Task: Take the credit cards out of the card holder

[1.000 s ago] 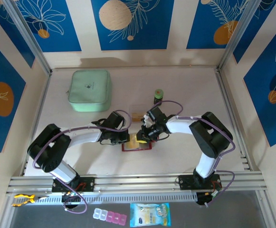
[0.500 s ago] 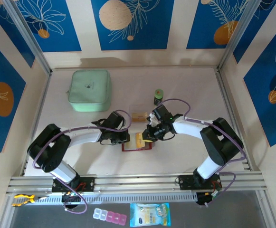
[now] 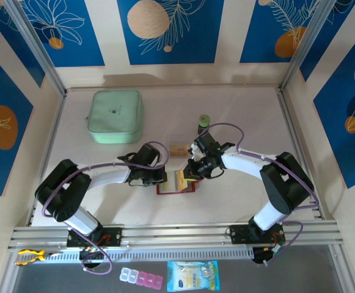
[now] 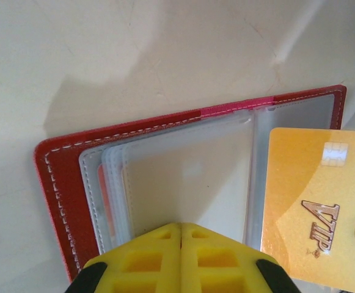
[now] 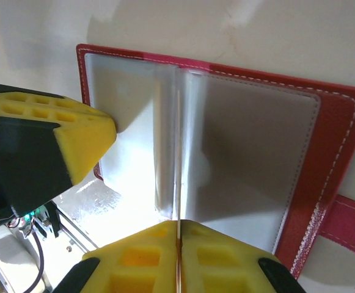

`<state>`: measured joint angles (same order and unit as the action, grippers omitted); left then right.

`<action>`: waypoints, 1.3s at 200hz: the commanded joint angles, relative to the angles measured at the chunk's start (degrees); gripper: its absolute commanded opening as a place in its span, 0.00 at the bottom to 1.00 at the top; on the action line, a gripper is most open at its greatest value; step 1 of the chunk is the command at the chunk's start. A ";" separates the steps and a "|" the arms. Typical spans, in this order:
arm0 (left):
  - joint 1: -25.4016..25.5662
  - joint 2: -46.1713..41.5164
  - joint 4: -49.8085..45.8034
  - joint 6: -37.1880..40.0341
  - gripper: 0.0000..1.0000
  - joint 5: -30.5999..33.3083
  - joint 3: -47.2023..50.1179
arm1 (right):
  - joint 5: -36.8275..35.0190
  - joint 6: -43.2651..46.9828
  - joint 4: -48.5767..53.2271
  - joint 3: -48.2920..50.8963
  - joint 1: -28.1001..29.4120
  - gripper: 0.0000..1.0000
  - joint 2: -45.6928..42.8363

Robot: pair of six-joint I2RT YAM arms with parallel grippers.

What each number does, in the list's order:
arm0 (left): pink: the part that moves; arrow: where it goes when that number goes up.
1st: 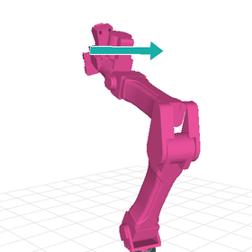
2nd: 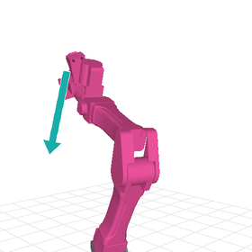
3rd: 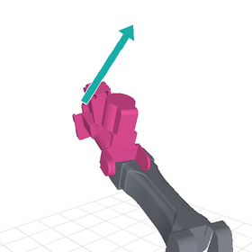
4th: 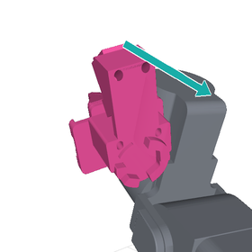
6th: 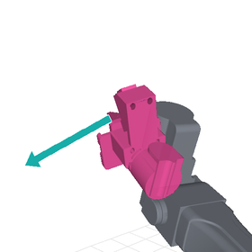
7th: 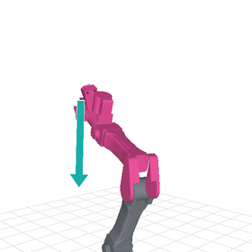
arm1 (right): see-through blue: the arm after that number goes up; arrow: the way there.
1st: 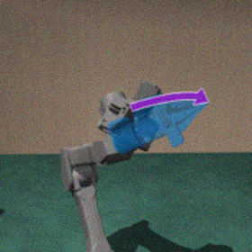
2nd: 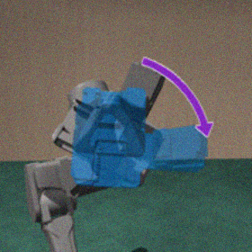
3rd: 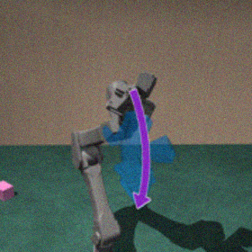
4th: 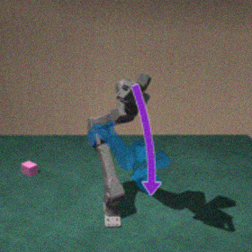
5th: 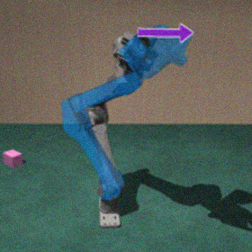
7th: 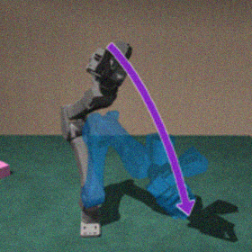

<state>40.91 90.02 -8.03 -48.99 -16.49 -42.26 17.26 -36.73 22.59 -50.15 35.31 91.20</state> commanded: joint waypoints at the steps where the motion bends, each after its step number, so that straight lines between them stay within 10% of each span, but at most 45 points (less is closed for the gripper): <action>1: 0.27 -1.41 -1.28 -0.14 0.05 -0.10 1.17 | -1.28 1.46 3.49 -2.59 0.46 0.10 -0.71; 159: -3.37 -12.71 -7.88 2.19 0.12 1.66 1.47 | -18.80 59.21 30.04 -26.26 -1.03 0.02 5.31; 260: -7.26 -20.77 -11.96 -0.04 0.12 0.60 6.25 | -20.14 74.75 39.26 -49.05 -3.42 0.00 20.38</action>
<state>34.44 71.24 -18.85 -47.68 -15.81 -37.74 -3.57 33.06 57.80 -94.83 32.77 109.51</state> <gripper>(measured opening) 0.125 0.063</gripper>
